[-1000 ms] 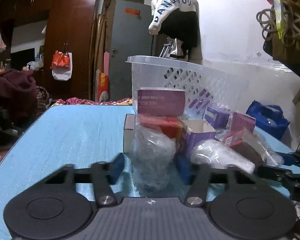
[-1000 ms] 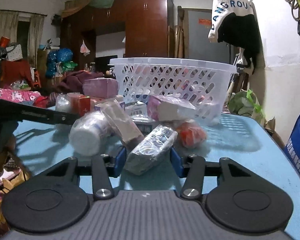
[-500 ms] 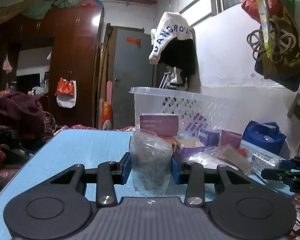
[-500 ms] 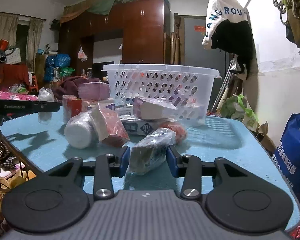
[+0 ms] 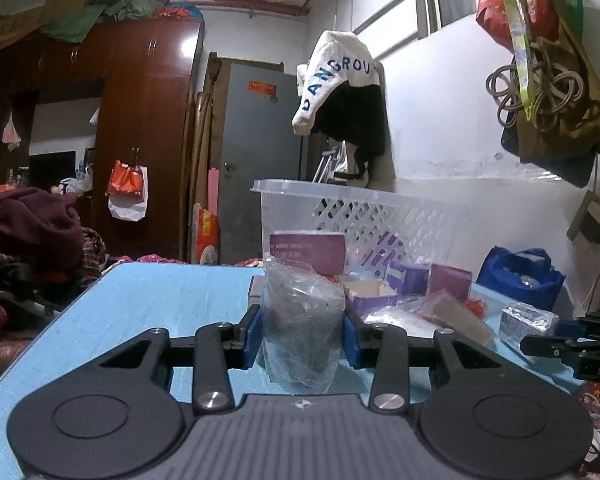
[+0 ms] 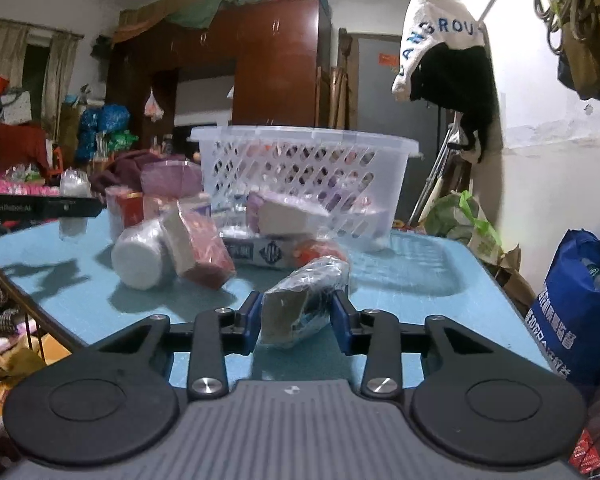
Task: Organize objects
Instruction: 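Carry both items over the white basket and open both tools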
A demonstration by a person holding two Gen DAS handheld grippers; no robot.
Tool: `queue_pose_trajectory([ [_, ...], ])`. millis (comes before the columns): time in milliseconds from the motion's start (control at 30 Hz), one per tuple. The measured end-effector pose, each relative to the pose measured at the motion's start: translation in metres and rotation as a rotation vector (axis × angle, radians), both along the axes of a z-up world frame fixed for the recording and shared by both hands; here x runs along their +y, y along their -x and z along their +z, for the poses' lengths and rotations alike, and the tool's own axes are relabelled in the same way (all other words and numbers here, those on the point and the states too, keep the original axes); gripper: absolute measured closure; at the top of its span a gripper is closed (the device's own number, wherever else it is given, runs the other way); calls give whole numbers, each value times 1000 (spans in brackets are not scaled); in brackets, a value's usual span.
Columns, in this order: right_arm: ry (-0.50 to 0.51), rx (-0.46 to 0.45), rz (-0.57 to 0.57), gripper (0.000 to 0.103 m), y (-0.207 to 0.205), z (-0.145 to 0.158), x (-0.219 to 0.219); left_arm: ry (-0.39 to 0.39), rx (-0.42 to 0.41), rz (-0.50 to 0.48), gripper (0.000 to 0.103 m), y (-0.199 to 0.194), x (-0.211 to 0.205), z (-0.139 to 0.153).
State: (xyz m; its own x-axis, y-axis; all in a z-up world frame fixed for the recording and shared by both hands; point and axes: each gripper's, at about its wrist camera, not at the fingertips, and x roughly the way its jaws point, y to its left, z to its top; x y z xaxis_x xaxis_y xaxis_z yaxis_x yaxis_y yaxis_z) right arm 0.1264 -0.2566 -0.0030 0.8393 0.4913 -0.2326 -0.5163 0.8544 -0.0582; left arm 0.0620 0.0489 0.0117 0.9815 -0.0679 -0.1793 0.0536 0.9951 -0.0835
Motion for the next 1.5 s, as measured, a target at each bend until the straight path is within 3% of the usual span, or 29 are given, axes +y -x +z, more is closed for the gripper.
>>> queue_pose_trajectory([
  [167, -27, -73, 15, 63, 14, 20, -4, 36, -34, -30, 59, 3, -1, 10],
  [267, -44, -139, 27, 63, 13, 48, 0, 65, -66, -80, 59, -9, -4, 34],
  [433, -50, -233, 96, 63, -27, 127, 32, 97, -76, -130, 59, -77, -13, 106],
  [567, 4, -142, 114, 63, -101, 161, 67, 138, 33, -109, 58, -155, -12, 133],
  [633, 14, -119, 100, 60, -128, 160, 76, 139, 122, -95, 52, -191, -10, 127],
  [700, 22, -75, 105, 47, -143, 153, 81, 137, 184, -56, 36, -210, -8, 118],
  [767, 9, -73, 101, 37, -138, 144, 74, 125, 176, -40, 36, -205, -4, 112],
  [800, 9, -83, 100, 22, -130, 141, 69, 120, 157, -64, 36, -196, -2, 109],
  [867, 12, -109, 81, 2, -108, 130, 55, 113, 135, -82, 35, -171, 2, 105],
  [900, 12, -128, 75, 0, -95, 121, 48, 102, 111, -67, 30, -151, 2, 101],
  [933, 16, -132, 73, 0, -85, 112, 41, 82, 88, -50, 19, -133, 2, 96],
  [1000, 16, -81, 70, 0, -77, 93, 32, 9, 47, -22, 13, -97, 0, 80],
  [1100, 12, 15, 101, 0, -84, 74, 32, -31, 59, 8, 13, -69, 4, 59],
  [1167, 22, 48, 91, 0, -92, 66, 35, 10, 84, -6, 13, -59, 13, 47],
  [1233, 21, 74, 90, 0, -97, 62, 40, 27, 112, -24, 13, -61, 19, 40],
  [1333, -14, 115, 119, 6, -102, 65, 41, -8, 151, -4, 13, -70, 20, 32],
  [1500, 19, 142, 113, 15, -100, 58, 46, -40, 162, -18, 14, -65, 17, 27],
])
